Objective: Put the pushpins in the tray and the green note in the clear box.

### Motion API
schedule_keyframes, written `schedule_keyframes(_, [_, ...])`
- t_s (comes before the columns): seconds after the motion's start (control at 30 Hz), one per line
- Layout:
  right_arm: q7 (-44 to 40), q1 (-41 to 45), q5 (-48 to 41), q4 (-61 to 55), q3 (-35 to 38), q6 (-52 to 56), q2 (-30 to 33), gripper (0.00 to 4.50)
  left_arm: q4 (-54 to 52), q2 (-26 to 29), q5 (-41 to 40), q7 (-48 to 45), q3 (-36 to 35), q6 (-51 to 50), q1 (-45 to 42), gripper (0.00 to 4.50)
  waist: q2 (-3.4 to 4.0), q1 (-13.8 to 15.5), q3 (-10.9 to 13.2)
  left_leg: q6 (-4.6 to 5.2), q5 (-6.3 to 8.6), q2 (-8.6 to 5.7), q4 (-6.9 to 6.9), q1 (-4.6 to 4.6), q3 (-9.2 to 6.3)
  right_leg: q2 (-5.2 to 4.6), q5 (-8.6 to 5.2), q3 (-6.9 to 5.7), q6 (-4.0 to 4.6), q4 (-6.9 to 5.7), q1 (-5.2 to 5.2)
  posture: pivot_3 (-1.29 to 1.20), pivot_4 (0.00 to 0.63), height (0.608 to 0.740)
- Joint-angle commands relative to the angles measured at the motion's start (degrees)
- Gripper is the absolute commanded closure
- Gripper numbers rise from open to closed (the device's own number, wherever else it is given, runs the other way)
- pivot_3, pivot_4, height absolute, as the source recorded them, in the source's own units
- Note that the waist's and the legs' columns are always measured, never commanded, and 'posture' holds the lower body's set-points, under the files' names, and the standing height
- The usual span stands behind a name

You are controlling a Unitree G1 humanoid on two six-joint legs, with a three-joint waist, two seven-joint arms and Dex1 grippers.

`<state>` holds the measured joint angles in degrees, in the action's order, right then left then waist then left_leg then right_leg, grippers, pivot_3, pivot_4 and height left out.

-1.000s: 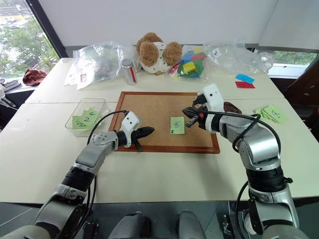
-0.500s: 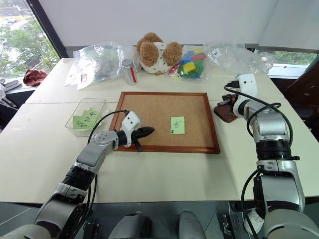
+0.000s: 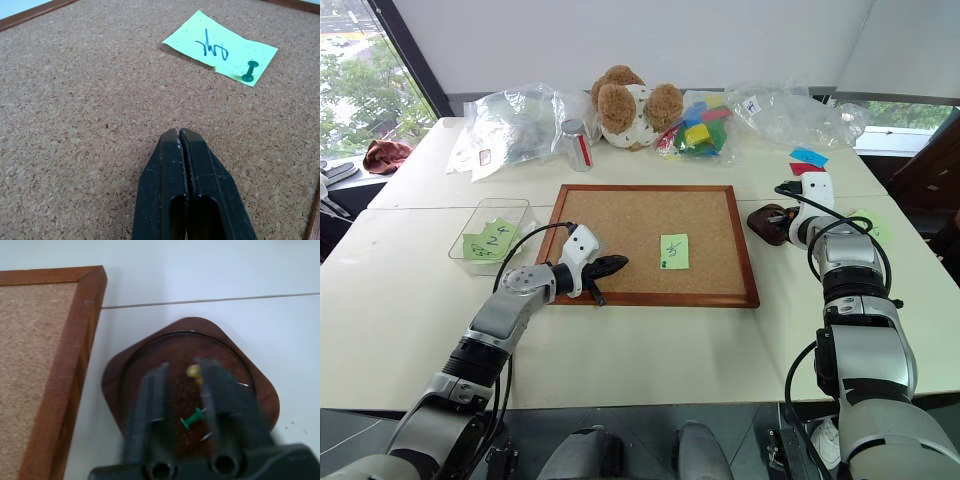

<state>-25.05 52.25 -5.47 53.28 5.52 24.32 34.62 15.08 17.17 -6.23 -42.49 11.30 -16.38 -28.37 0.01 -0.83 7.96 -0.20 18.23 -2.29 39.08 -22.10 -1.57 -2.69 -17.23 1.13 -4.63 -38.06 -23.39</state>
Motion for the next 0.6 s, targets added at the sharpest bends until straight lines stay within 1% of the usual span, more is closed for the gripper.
schedule_keyframes(0.03, [-0.40, 1.87, -0.29, -1.26, 1.09, -0.80, 0.12, 1.54, 2.75, 0.56, 1.70, -0.75, 2.12, -2.04, 2.59, 4.50, 0.00, 0.00, 0.00, 0.00, 0.00, 0.00, 0.00, 0.00, 0.00, 0.00, 0.00, 0.00, 0.00, 0.00, 0.00, 0.00, 0.150, 0.740])
schedule_keyframes(0.13, [-0.82, 2.00, -1.04, -2.78, 1.72, 0.04, 0.13, 0.06, 2.93, 0.60, 1.72, -0.88, 2.17, -1.97, 2.38, 4.50, 0.00, -0.01, 0.00, 0.00, 0.00, 0.00, 0.00, 0.00, 0.00, 0.00, 0.00, 0.00, 0.00, 0.00, 0.00, 0.00, 0.150, 0.740])
schedule_keyframes(0.33, [-1.01, 1.47, -1.86, -6.08, 2.37, 2.13, 0.00, 0.06, 3.31, 0.58, 1.74, -1.09, 2.29, -1.84, 2.16, 4.50, 0.01, 0.00, 0.00, 0.01, 0.00, 0.00, -0.01, 0.00, 0.00, 0.00, 0.00, 0.00, 0.00, 0.00, 0.00, 0.00, 0.150, 0.740])
schedule_keyframes(0.4, [-1.61, 0.75, -2.52, -8.85, 2.62, 3.37, 0.04, 0.06, 3.45, 0.47, 1.79, -1.06, 2.34, -1.81, 1.99, 4.50, 0.01, 0.03, 0.00, 0.01, 0.01, 0.00, -0.01, 0.00, 0.00, 0.00, 0.00, 0.00, 0.00, 0.00, 0.00, 0.00, 0.150, 0.740])
schedule_keyframes(0.5, [-5.46, -2.45, -4.74, -19.43, 1.99, 8.04, 0.10, 0.06, 3.46, 0.36, 1.80, -1.03, 2.41, -1.83, 1.85, 4.50, 0.01, 0.06, 0.00, 0.02, 0.01, 0.00, -0.02, -0.01, -0.01, 0.00, 0.00, 0.00, 0.00, 0.00, -0.01, 0.00, 0.150, 0.740])
schedule_keyframes(0.6, [-9.56, -8.84, -8.74, -37.44, 0.45, 15.53, 0.21, 0.06, 3.44, 0.47, 1.78, -1.12, 2.39, -1.75, 1.90, 4.50, 0.02, 0.13, 0.00, 0.24, 0.14, 0.00, -0.04, -0.02, -0.03, 0.00, 0.00, -0.01, 0.00, 0.00, -0.02, 0.00, 0.150, 0.740])
